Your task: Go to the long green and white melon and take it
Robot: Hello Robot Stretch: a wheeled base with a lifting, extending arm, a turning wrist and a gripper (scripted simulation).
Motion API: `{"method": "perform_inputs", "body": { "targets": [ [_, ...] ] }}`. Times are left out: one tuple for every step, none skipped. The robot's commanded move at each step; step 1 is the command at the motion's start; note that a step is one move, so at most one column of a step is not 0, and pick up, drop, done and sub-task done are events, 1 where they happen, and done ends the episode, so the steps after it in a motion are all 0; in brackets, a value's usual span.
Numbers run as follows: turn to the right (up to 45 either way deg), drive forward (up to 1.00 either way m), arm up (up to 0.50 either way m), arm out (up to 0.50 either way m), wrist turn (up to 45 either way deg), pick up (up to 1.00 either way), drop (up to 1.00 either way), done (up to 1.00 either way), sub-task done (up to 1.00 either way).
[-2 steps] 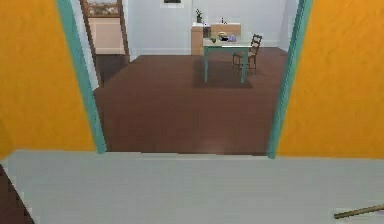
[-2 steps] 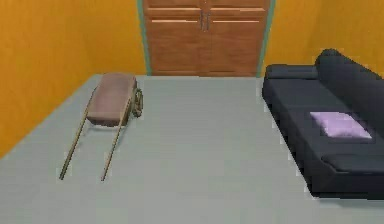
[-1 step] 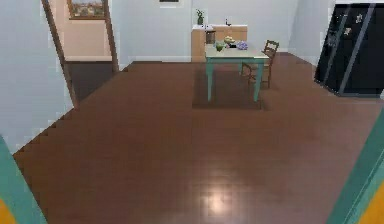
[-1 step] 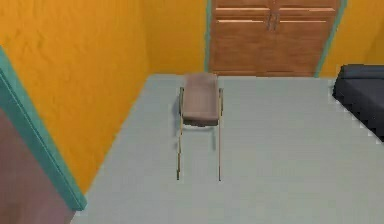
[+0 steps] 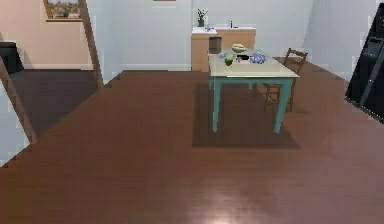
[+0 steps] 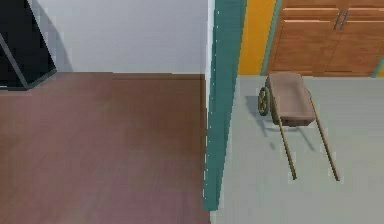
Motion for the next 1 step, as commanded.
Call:
{"method": "perform_inputs", "body": {
  "targets": [
    [-3.0, 0.00, 0.00, 0.00, 0.0, 0.00, 0.00, 0.00, 0.00]
  ]
}}
